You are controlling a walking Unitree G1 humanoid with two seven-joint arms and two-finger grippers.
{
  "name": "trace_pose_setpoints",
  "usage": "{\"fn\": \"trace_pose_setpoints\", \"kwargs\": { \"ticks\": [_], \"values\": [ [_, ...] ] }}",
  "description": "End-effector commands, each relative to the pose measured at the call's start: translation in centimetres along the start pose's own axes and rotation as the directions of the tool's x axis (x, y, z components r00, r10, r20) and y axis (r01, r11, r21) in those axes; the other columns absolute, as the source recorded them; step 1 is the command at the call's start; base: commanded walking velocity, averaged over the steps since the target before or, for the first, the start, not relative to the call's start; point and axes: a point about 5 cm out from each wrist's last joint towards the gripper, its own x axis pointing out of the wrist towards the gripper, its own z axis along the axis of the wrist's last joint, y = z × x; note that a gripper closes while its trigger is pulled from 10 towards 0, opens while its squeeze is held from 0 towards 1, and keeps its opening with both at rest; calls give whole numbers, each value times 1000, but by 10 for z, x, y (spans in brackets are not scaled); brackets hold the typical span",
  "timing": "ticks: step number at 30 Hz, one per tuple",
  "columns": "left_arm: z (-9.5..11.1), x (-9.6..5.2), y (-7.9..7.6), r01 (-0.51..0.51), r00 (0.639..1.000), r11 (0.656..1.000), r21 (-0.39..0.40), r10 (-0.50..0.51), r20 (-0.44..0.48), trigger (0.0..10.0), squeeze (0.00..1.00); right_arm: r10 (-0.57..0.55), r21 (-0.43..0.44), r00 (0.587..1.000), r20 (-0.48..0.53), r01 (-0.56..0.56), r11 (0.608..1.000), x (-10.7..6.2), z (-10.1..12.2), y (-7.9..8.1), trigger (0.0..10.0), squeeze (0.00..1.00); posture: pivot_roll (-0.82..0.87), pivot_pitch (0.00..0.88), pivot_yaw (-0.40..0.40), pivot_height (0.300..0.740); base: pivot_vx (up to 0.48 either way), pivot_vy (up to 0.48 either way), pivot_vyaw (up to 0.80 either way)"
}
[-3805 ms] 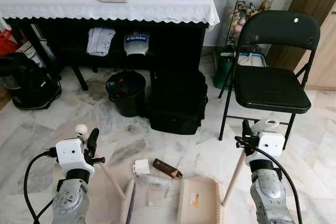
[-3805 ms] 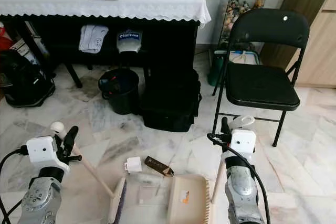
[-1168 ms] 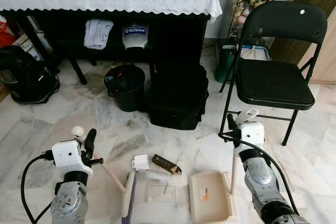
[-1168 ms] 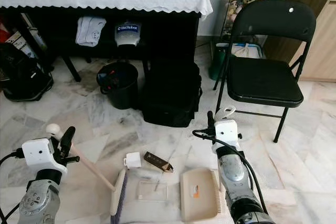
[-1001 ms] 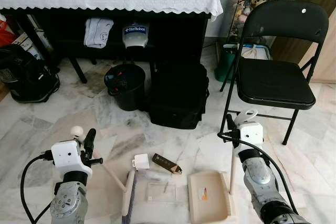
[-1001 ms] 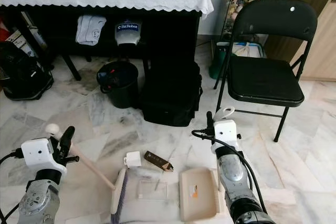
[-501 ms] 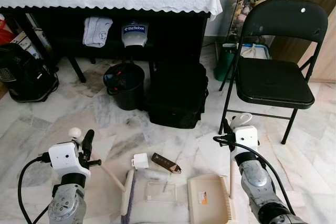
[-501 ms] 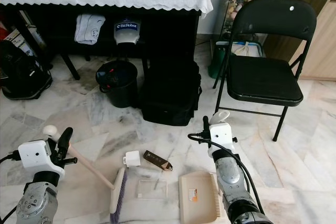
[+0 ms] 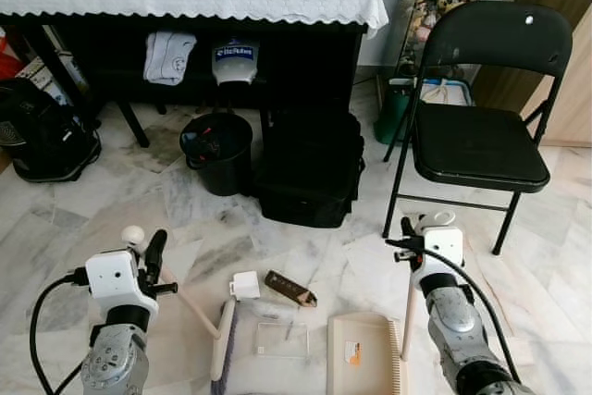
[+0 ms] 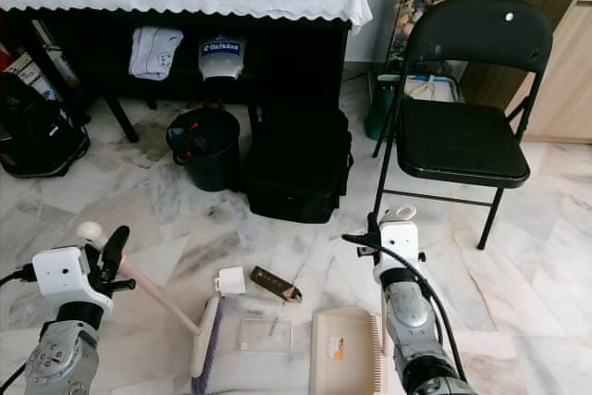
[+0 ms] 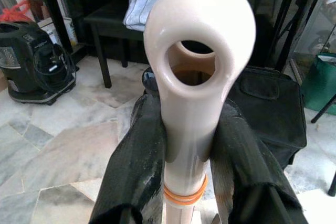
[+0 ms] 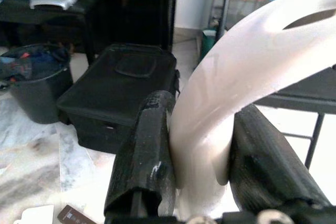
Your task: Sweep floor
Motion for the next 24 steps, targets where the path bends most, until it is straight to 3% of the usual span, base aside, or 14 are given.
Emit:
{"fn": "trace_pose_setpoints", "kwargs": {
  "ticks": [1, 9, 24],
  "values": [
    [-4, -4, 6, -11, 999, 1000, 1, 11, -36, 10000, 0, 32, 55, 990, -139, -25, 998, -13, -26, 10, 10000, 0, 30, 119, 22, 740, 0, 0, 0],
    [-6, -4, 4, 2, 998, 1000, -11, -2, -55, 10000, 0, 16, 160, 978, -210, 19, 987, -13, -32, 10, 10000, 0, 32, 119, 18, 740, 0, 0, 0],
    [-8, -5, 3, 24, 997, 999, -21, -26, -79, 10000, 0, 35, 246, 960, -277, 35, 969, -13, -37, 14, 10000, 0, 30, 119, 19, 740, 0, 0, 0]
  ]
}}
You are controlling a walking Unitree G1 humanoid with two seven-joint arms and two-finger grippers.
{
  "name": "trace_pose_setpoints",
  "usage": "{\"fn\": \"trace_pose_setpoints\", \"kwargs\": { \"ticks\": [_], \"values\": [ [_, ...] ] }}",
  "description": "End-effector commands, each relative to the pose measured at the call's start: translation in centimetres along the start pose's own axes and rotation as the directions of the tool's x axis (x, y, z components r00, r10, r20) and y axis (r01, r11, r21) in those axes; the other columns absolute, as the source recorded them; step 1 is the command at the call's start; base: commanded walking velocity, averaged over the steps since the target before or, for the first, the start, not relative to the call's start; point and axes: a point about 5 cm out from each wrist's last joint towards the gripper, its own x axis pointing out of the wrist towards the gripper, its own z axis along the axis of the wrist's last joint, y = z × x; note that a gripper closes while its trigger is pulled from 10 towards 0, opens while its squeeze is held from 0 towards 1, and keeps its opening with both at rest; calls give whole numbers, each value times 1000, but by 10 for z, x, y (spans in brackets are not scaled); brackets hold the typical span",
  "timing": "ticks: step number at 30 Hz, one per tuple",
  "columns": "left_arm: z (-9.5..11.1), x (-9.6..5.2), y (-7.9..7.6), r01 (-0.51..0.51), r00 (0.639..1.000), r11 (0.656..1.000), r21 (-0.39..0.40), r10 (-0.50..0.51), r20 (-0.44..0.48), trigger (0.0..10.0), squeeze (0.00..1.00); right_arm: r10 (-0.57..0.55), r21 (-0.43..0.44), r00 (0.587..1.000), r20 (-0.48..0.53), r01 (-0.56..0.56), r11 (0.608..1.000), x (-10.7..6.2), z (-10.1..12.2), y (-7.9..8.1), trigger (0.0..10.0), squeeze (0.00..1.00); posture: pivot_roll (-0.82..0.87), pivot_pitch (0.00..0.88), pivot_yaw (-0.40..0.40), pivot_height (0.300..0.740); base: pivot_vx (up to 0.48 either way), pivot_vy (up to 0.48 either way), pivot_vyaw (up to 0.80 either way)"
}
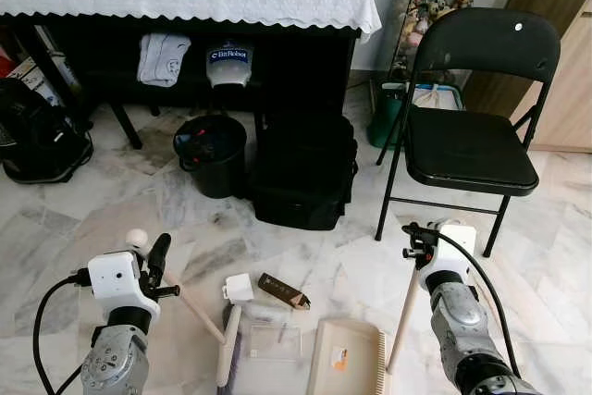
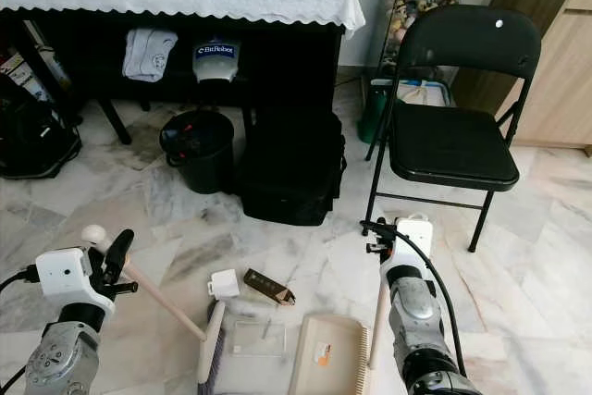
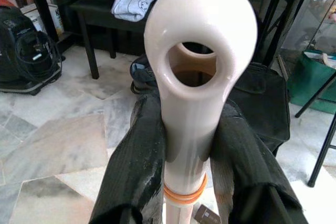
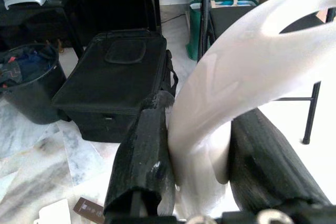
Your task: Sweep floor
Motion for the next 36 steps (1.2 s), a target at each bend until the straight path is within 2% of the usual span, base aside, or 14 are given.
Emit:
{"fn": "trace_pose_setpoints", "kwargs": {
  "ticks": [1, 6, 14, 24, 30, 33, 36],
  "values": [
    [-5, -4, 3, 3, 999, 1000, -1, -4, -45, 10000, 0, 21, 102, 982, -187, -2, 995, -14, -37, 14, 10000, 0, 31, 119, 19, 740, 0, 0, 0],
    [-6, -4, 3, 12, 998, 1000, -5, -12, -54, 10000, 0, 14, 171, 975, -220, 24, 985, -14, -39, 15, 10000, 0, 33, 117, 18, 740, 0, 0, 0],
    [-8, -4, 1, 27, 997, 1000, -15, -28, -70, 10000, 0, 20, 228, 963, -269, 43, 973, -14, -43, 17, 10000, 0, 33, 117, 17, 740, 0, 0, 0],
    [-10, -5, -1, 34, 996, 999, -21, -36, -77, 10000, 0, 21, 223, 966, -257, 38, 974, -13, -41, 18, 10000, 0, 33, 116, 15, 740, 0, 0, 0],
    [-10, -5, -2, 39, 996, 999, -24, -41, -83, 10000, 0, 4, 197, 970, -243, 45, 979, -12, -39, 17, 10000, 0, 29, 116, 14, 740, 0, 0, 0],
    [-10, -5, -3, 40, 996, 999, -25, -42, -82, 10000, 0, -4, 108, 981, -196, 25, 994, -11, -33, 16, 10000, 0, 29, 116, 14, 740, 0, 0, 0],
    [-9, -4, -3, 37, 996, 999, -26, -39, -74, 10000, 0, 8, 20, 996, -88, -6, 1000, -9, -20, 18, 10000, 0, 30, 115, 15, 740, 0, 0, 0]
  ]
}}
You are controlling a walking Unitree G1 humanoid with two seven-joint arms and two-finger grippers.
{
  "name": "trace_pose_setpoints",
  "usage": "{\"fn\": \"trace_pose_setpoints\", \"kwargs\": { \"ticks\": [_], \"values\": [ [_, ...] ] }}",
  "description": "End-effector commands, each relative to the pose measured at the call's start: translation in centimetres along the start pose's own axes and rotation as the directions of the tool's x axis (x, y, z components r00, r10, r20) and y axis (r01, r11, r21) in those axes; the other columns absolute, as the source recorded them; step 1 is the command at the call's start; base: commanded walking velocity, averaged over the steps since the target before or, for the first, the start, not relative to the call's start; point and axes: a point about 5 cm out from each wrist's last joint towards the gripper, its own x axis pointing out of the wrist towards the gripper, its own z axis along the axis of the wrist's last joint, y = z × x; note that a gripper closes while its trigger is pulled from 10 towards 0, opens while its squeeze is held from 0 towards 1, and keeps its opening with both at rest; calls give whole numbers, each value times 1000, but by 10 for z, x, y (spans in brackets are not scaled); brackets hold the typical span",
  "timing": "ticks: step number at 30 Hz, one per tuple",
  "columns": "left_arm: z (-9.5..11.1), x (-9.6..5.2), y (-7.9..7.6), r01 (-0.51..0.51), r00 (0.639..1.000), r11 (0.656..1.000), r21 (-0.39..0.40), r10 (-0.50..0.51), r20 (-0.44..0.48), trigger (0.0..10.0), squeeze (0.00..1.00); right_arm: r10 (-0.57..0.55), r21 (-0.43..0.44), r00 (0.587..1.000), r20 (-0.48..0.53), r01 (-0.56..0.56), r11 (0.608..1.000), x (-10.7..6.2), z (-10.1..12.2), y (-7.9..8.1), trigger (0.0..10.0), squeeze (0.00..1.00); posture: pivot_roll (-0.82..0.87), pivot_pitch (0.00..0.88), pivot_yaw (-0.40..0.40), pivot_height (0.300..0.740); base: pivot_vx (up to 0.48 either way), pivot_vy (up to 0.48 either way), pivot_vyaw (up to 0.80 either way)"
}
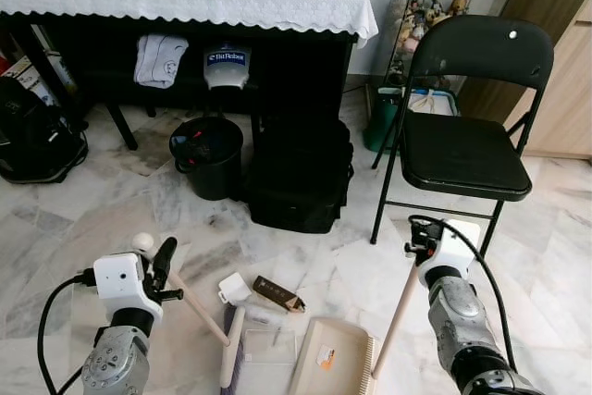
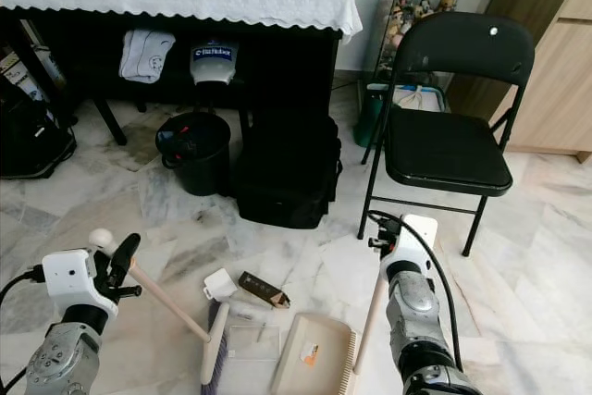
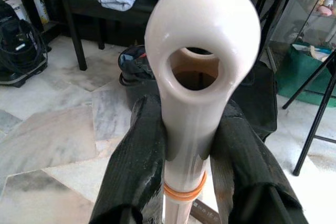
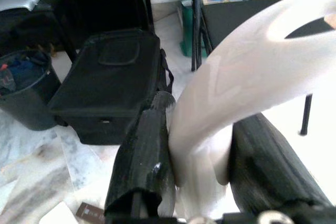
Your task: Sweep floor
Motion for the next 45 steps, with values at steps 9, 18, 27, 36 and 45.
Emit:
{"fn": "trace_pose_setpoints", "kwargs": {
  "ticks": [9, 18, 27, 36, 45],
  "values": [
    [-4, -4, 1, -22, 1000, 1000, -15, 22, -18, 10000, 0, 47, -146, 998, 32, -42, 988, -7, -6, 9, 10000, 0, 25, 114, 14, 740, 0, 0, 0],
    [2, -1, 7, -56, 998, 998, -1, 56, 28, 10000, 0, 95, -215, 991, 94, -73, 974, -5, 4, 9, 10000, 0, 20, 105, 12, 740, 0, 0, 0],
    [10, -1, 14, -81, 995, 997, 17, 80, 63, 10000, 0, 131, -235, 978, 159, -91, 968, -4, 14, 10, 10000, 0, 24, 91, 12, 740, 0, 0, 0],
    [12, -3, 14, -87, 993, 996, 18, 86, 79, 10000, 0, 155, -230, 958, 240, -99, 968, -2, 28, 16, 10000, 0, 26, 90, 13, 740, 0, 0, 0],
    [17, -2, 18, -100, 991, 995, 27, 97, 94, 10000, 0, 154, -215, 954, 259, -98, 972, 0, 32, 18, 10000, 0, 28, 109, 12, 740, 0, 0, 0]
  ]
}}
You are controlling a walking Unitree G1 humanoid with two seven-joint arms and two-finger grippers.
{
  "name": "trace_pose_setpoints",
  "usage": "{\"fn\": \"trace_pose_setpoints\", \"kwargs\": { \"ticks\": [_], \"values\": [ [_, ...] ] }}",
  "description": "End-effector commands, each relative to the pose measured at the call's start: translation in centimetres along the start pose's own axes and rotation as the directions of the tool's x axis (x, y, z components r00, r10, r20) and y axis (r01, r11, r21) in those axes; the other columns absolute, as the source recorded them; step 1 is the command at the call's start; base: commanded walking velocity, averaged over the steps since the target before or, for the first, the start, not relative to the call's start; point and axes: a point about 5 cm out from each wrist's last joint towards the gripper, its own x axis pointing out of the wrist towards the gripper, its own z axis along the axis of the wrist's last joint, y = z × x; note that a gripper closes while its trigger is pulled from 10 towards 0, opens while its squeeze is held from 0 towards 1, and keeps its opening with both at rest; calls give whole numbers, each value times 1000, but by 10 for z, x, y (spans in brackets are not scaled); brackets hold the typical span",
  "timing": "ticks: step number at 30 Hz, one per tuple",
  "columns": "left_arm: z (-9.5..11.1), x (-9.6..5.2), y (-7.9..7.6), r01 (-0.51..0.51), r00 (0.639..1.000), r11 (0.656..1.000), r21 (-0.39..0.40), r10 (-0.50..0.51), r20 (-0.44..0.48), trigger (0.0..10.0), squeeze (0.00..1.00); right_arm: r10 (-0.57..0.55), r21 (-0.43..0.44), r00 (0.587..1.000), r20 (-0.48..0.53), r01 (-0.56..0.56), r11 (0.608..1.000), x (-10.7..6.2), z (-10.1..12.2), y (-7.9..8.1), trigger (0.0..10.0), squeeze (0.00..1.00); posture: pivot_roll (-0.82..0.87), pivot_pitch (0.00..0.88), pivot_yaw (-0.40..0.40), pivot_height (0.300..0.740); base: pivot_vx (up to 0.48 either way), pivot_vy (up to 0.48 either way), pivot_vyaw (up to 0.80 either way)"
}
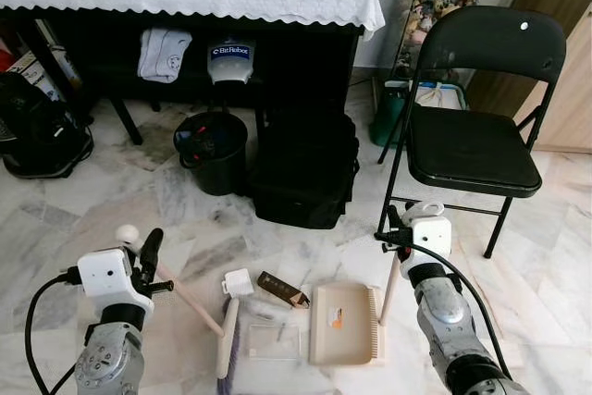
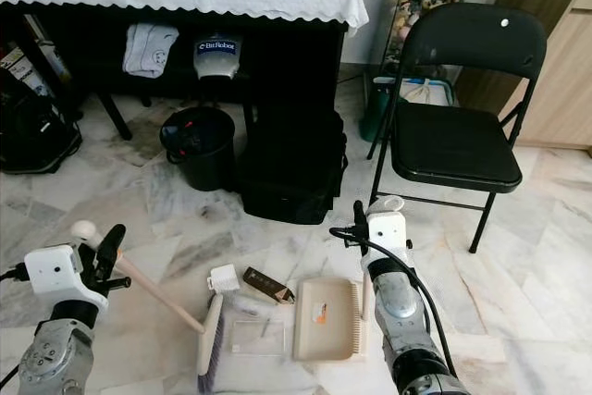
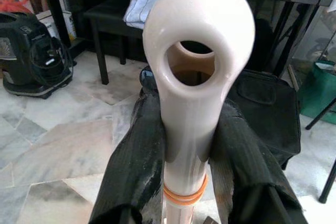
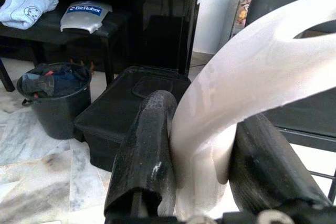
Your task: Sweep floor
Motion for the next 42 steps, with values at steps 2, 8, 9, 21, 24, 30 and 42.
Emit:
{"fn": "trace_pose_setpoints", "kwargs": {
  "ticks": [2, 8, 9, 21, 24, 30, 42],
  "values": [
    [4, -2, 9, -26, 1000, 999, 24, 26, 15, 10000, 0, -3, 8, 999, 45, 2, 1000, 4, 8, 0, 10000, 0, 28, 109, 12, 740, 0, 0, 0],
    [7, 0, 14, -37, 999, 999, 36, 37, 21, 10000, 0, -5, 36, 1000, 7, 4, 999, 1, 2, 2, 10000, 0, 30, 114, 15, 740, 0, 0, 0],
    [7, 0, 14, -37, 999, 999, 36, 37, 21, 10000, 0, -4, 38, 1000, 6, 4, 999, 1, 1, 3, 10000, 0, 30, 114, 15, 740, 0, 0, 0],
    [4, -2, 17, -45, 999, 998, 44, 44, 11, 10000, 0, -3, 33, 1000, -31, 4, 999, -7, -8, 0, 10000, 0, 24, 91, 10, 740, 0, 0, 0],
    [4, -2, 18, -45, 999, 998, 46, 44, 10, 10000, 0, -19, 28, 999, -26, 19, 999, -8, -7, -3, 10000, 0, 21, 87, 9, 740, 0, 0, 0],
    [5, 0, 20, -48, 999, 998, 50, 47, 13, 10000, 0, -25, 27, 999, -35, 26, 999, -7, -7, -4, 10000, 0, 23, 93, 8, 740, 0, 0, 0],
    [1, -4, 23, -73, 997, 996, 56, 74, 0, 10000, 0, -23, 3, 999, -48, 24, 1000, -9, -10, -8, 10000, 0, 21, 115, -2, 740, 0, 0, 0]
  ]
}}
